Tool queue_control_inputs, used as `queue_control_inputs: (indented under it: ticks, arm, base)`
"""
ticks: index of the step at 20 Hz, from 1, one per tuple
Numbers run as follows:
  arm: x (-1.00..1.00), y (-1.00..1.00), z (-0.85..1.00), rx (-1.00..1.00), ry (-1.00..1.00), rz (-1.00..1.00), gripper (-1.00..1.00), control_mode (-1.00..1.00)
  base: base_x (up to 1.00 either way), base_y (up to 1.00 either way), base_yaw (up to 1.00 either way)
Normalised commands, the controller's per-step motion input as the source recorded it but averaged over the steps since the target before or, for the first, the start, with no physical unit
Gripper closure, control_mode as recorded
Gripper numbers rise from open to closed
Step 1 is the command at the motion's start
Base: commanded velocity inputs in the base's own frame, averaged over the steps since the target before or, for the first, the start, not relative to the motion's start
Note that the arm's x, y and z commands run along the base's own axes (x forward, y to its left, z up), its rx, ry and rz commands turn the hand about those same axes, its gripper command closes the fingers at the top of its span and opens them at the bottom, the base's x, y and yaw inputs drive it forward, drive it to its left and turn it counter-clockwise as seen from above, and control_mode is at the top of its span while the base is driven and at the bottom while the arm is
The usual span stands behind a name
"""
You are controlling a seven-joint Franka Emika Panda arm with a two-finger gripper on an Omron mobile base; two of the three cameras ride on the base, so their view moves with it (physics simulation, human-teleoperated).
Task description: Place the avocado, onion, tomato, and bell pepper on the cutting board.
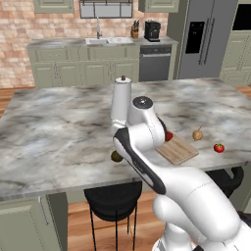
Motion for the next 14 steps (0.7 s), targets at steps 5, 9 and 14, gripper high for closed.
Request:
queue_control_inputs:
  ticks: [5, 9, 14]
  arm:
    - [0.2, 0.0, -0.11, 0.0, 0.0, 0.0, -1.0, -1.0]
    - [0.2, 0.0, -0.09, 0.0, 0.0, 0.0, -1.0, -1.0]
    - [0.21, 0.0, -0.08, 0.0, 0.0, 0.0, -1.0, -1.0]
  base:
    - [0.0, 0.0, 0.0]
    - [0.0, 0.0, 0.0]
    - [0.0, 0.0, 0.0]
